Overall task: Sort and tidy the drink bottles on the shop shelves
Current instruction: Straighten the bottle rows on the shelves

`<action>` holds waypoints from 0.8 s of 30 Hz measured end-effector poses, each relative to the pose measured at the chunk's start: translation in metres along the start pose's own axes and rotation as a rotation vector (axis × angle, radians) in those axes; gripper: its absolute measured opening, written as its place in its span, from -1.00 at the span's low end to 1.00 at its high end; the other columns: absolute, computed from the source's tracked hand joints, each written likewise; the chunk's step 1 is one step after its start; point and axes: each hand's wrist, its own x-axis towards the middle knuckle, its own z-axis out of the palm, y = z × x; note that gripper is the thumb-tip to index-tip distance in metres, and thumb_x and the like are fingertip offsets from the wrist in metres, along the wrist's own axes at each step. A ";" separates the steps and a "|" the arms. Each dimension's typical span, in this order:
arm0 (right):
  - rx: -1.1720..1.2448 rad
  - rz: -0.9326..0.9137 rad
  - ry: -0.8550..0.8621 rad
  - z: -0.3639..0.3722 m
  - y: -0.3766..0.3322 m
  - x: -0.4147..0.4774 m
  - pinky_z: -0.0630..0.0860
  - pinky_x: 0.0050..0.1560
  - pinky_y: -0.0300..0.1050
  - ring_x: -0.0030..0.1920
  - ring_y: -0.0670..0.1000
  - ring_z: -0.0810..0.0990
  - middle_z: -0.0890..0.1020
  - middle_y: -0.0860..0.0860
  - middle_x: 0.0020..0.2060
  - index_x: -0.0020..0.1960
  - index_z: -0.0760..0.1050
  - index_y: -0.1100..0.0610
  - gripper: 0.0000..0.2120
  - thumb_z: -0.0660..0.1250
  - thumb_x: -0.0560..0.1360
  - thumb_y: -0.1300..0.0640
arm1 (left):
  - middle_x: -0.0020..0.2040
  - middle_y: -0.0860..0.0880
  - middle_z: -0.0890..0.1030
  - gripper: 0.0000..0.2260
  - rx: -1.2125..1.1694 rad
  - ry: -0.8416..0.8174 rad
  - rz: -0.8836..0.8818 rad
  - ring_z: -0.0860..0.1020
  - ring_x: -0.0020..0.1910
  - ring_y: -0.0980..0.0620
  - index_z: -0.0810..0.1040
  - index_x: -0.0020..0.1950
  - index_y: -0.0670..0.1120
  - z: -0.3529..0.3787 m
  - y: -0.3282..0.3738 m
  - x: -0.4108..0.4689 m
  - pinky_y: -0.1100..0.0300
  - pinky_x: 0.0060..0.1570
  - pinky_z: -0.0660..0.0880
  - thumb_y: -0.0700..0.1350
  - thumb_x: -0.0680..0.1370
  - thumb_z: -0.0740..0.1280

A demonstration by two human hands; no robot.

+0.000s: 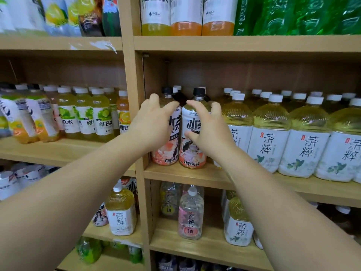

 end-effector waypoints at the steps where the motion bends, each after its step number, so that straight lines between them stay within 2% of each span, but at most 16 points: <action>1: 0.006 -0.006 0.011 0.000 0.001 -0.001 0.56 0.22 0.06 0.32 0.18 0.47 0.13 0.09 0.52 0.51 0.17 -0.31 -0.26 0.50 0.51 0.02 | 0.35 -0.15 0.27 -0.39 -0.043 0.022 0.004 0.42 0.30 -0.17 0.23 0.58 0.14 0.001 -0.001 0.000 0.07 0.06 0.49 -0.05 0.59 0.41; 3: 0.014 -0.034 0.058 -0.001 0.002 -0.005 0.56 0.21 0.01 0.31 0.17 0.45 0.14 0.07 0.48 0.50 0.20 -0.30 -0.26 0.52 0.48 0.01 | 0.36 -0.13 0.26 -0.46 -0.125 0.054 0.009 0.49 0.18 -0.14 0.31 0.52 0.17 0.004 -0.003 -0.001 0.13 -0.01 0.45 -0.03 0.58 0.42; 5: 0.023 -0.081 0.124 -0.002 0.002 -0.011 0.55 0.17 -0.10 0.28 0.12 0.42 0.17 0.04 0.40 0.49 0.25 -0.27 -0.25 0.54 0.43 0.00 | 0.39 -0.10 0.23 -0.49 -0.198 0.083 0.010 0.50 0.12 -0.11 0.34 0.48 0.19 0.010 -0.003 -0.002 0.14 0.00 0.46 -0.02 0.57 0.43; 8: 0.062 -0.113 0.194 -0.003 0.005 -0.022 0.58 0.13 -0.12 0.24 0.09 0.43 0.17 0.02 0.35 0.47 0.27 -0.25 -0.22 0.57 0.37 0.01 | 0.42 -0.06 0.19 -0.49 -0.325 0.133 -0.015 0.38 0.32 -0.13 0.39 0.44 0.21 0.018 0.003 -0.004 0.05 0.24 0.46 -0.02 0.54 0.46; 12: 0.136 -0.073 0.215 -0.006 0.012 -0.035 0.63 0.15 0.03 0.35 0.19 0.43 0.12 0.05 0.48 0.43 0.28 -0.26 -0.23 0.58 0.36 0.06 | 0.54 -0.09 0.09 -0.44 -0.386 0.096 -0.111 0.26 0.49 -0.23 0.34 0.43 0.26 0.026 0.010 -0.004 -0.07 0.41 0.35 0.02 0.51 0.49; 15: 0.143 -0.117 0.200 -0.010 0.012 -0.043 0.55 0.26 0.08 0.47 0.21 0.35 0.12 0.06 0.54 0.41 0.26 -0.28 -0.25 0.58 0.38 0.07 | 0.57 -0.15 0.08 -0.37 -0.356 0.045 -0.159 0.28 0.50 -0.28 0.26 0.45 0.31 0.029 0.010 0.000 -0.10 0.40 0.40 0.00 0.51 0.51; 19: 0.159 -0.145 0.201 -0.013 0.014 -0.049 0.51 0.32 0.08 0.50 0.18 0.31 0.16 0.08 0.53 0.42 0.24 -0.28 -0.26 0.56 0.42 0.10 | 0.58 -0.11 0.06 -0.32 -0.352 0.072 -0.204 0.29 0.50 -0.23 0.25 0.47 0.30 0.026 0.016 0.000 -0.08 0.34 0.47 -0.07 0.50 0.52; 21: 0.189 -0.125 0.226 -0.014 0.016 -0.052 0.44 0.31 -0.15 0.50 0.11 0.29 0.17 0.06 0.53 0.43 0.27 -0.26 -0.26 0.57 0.42 0.11 | 0.58 -0.06 0.07 -0.31 -0.376 0.109 -0.190 0.24 0.53 -0.18 0.26 0.49 0.29 0.023 0.018 -0.008 -0.05 0.35 0.46 -0.09 0.50 0.52; 23: 0.229 -0.100 0.260 -0.017 0.019 -0.055 0.23 0.24 -0.50 0.46 -0.06 0.26 0.21 0.02 0.50 0.43 0.31 -0.25 -0.26 0.58 0.40 0.12 | 0.56 -0.01 0.09 -0.31 -0.430 0.161 -0.151 0.21 0.53 -0.13 0.30 0.48 0.30 0.019 0.017 -0.023 -0.07 0.39 0.45 -0.09 0.48 0.54; 24: 0.246 -0.097 0.287 -0.019 0.018 -0.056 0.17 0.18 -0.61 0.41 -0.16 0.25 0.25 0.02 0.48 0.42 0.34 -0.24 -0.27 0.58 0.39 0.13 | 0.55 0.03 0.10 -0.32 -0.462 0.192 -0.133 0.21 0.53 -0.11 0.32 0.47 0.31 0.016 0.015 -0.031 -0.09 0.39 0.45 -0.08 0.47 0.54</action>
